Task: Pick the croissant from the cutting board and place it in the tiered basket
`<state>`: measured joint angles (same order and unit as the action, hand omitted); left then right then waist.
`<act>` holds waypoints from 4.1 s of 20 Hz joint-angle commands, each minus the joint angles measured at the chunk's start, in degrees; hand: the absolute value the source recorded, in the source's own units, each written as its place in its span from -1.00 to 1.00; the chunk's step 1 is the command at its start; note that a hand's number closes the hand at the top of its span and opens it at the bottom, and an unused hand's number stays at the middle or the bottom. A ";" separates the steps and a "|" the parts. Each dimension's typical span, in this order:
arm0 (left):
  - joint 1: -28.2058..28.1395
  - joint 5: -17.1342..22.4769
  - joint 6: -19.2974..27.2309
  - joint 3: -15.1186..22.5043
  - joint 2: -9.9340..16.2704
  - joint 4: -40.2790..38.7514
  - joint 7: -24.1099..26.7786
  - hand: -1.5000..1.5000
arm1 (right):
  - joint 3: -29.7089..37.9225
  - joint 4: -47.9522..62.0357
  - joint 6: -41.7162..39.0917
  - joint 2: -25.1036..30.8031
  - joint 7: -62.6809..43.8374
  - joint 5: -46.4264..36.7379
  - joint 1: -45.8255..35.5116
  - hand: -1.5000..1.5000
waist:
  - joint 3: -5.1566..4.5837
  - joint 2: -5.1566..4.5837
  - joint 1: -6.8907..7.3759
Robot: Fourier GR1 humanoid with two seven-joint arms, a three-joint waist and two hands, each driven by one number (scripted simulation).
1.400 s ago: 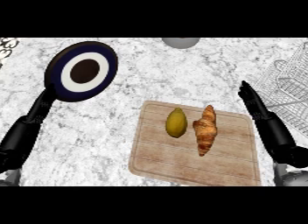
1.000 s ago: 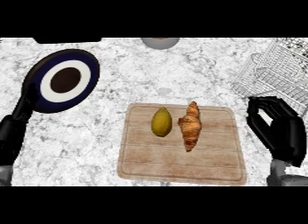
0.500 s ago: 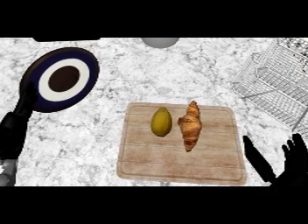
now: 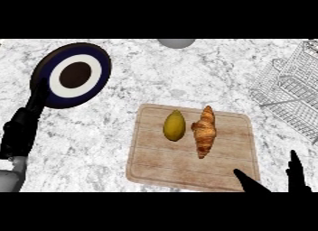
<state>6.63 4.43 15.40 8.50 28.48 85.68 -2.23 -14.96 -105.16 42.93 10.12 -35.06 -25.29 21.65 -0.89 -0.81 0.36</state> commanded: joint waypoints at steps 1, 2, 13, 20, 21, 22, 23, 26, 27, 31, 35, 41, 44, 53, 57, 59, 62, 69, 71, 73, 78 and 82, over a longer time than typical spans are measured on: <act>1.91 -1.48 0.77 1.03 -0.57 0.12 -1.17 0.00 | -1.39 -4.10 -7.10 3.14 -15.28 -6.57 -2.95 -1.00 | 0.09 -0.21 1.45; 1.23 -0.87 0.18 0.58 -0.37 -0.45 -0.75 0.00 | 0.14 -7.23 -9.27 4.52 -19.49 -7.08 -3.86 -1.00 | 0.05 -0.01 1.31; 2.47 -2.10 -0.01 2.64 -2.95 -2.01 -0.92 0.00 | 0.62 -6.99 -27.89 -3.35 -49.97 -15.18 -22.18 -1.00 | 0.44 0.26 2.18; 2.56 -1.65 -0.39 0.70 -2.39 -3.12 -0.15 0.00 | 4.00 -1.31 -35.15 -9.89 -50.17 -18.37 -25.83 -1.00 | 0.54 0.53 0.58; 2.18 -2.65 0.74 1.30 -3.29 -3.64 0.20 0.00 | 4.31 -0.29 -35.13 -9.94 -50.18 -18.02 -28.13 -1.00 | 0.54 0.49 0.76; 2.97 -2.70 0.64 0.75 -3.32 -5.98 0.39 0.00 | 4.51 -0.52 -36.26 -9.98 -50.18 -18.46 -27.64 -1.00 | 0.54 0.48 -0.04; 1.06 -1.31 -0.87 0.33 -2.29 -3.02 0.30 0.00 | 5.10 0.81 -35.64 -10.01 -50.18 -18.71 -28.15 -1.00 | 0.62 0.73 0.73; 3.85 -1.47 -1.11 -0.25 -1.52 -2.15 -2.38 0.00 | 3.90 3.99 -34.87 -10.07 -50.18 -19.45 -31.15 -1.00 | 0.65 0.74 0.76; 3.18 -2.69 0.51 0.46 -3.58 -5.42 -0.65 0.00 | 4.56 1.28 -38.61 -10.08 -50.17 -19.55 -29.60 -1.00 | 0.59 0.76 -0.47; 3.41 -2.62 -0.36 -0.47 -2.40 -4.93 0.04 0.00 | 3.74 5.09 -38.84 -10.11 -50.17 -21.89 -30.31 -1.00 | 0.59 0.74 -0.20; 2.88 -3.55 0.26 1.03 -3.95 -4.04 -0.48 0.00 | 4.14 7.83 -39.82 -10.11 -50.16 -23.85 -33.99 -1.00 | 0.64 0.76 0.13; 3.10 -2.71 -0.94 -0.64 -3.12 -4.72 -0.70 0.00 | 4.55 11.60 -39.23 -10.11 -50.16 -23.89 -36.05 -1.00 | 0.70 0.79 0.33; 4.06 -3.33 -0.37 0.09 -3.47 -2.41 -2.84 0.00 | 4.15 12.54 -38.78 -10.11 -50.16 -22.72 -36.20 -1.00 | 0.73 0.97 0.44; 4.05 -2.39 -2.05 -1.93 -2.96 -5.15 -1.04 0.00 | 7.30 15.35 -38.50 -10.11 -50.15 -20.53 -37.19 -1.00 | 0.71 0.78 -0.34; 3.29 -3.03 -1.81 -1.87 -2.63 -2.98 -1.84 0.00 | 5.78 17.01 -37.49 -10.11 -50.15 -19.93 -37.94 -1.00 | 0.76 0.94 0.36; 4.20 -2.51 -2.85 -2.00 -2.42 -3.21 -2.69 0.00 | 5.35 19.52 -35.62 -10.11 -50.15 -18.66 -38.39 -1.00 | 0.78 0.81 0.54; 1.59 -4.12 -0.81 -0.82 -5.02 -4.41 0.56 0.00 | 4.44 20.65 -33.90 -10.10 -50.15 -17.18 -38.41 -1.00 | 0.77 0.76 0.51; 2.01 -2.57 -2.44 -2.61 -4.15 -2.80 -1.80 0.00 | 4.83 23.09 -32.83 -10.10 -50.15 -14.66 -40.42 -1.00 | 0.80 0.93 0.43; 1.96 -3.48 -2.31 -2.47 -3.87 -2.25 -1.33 0.00 | 4.15 23.06 -31.85 -10.10 -50.15 -12.42 -40.17 -1.00 | 0.82 0.92 0.35; 3.70 -4.19 -1.66 -2.21 -4.82 -3.62 -1.49 0.00 | 4.41 26.25 -34.31 -10.10 -48.32 -7.79 -40.90 1.00 | 0.87 0.65 0.32; 2.03 -4.95 -1.81 -2.10 -5.34 -4.34 0.04 0.00 | -3.70 26.11 -38.39 -10.07 -50.15 -12.52 -43.16 1.00 | 0.79 0.89 0.05; 1.52 -5.08 -2.32 -1.82 -5.70 -3.28 -0.99 0.00 | 0.96 25.06 -34.19 -10.07 -49.95 -10.75 -45.51 1.00 | 0.85 0.98 -0.05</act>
<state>9.47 0.12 12.58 5.95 23.87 81.75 -3.50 -14.68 -79.73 5.93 0.87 -71.21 -36.47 -22.14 -0.50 0.75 0.42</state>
